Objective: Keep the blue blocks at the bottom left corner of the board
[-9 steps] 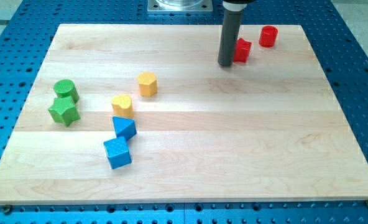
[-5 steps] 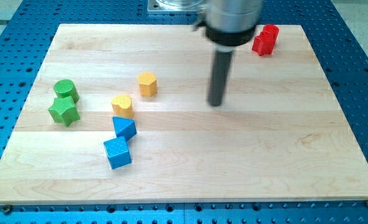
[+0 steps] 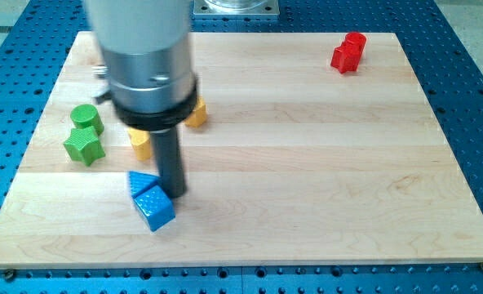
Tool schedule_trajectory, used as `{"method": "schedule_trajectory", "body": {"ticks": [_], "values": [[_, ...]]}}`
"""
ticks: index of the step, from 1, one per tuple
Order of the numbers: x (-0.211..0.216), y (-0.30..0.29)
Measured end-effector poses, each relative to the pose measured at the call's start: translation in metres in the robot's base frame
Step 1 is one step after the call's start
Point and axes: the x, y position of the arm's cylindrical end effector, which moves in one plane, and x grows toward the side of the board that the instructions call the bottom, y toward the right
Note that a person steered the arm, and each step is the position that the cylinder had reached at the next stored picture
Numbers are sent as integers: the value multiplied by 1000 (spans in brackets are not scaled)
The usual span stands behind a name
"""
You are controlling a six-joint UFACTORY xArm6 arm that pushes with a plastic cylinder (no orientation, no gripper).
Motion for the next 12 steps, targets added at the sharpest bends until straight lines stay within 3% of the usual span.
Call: {"method": "schedule_trajectory", "body": {"ticks": [2, 3, 4, 5, 7, 8, 10, 11, 12], "values": [[6, -98], [3, -52], [-8, 41], [51, 56], [48, -23], [41, 37], [39, -58], [33, 0], [-1, 4]]}}
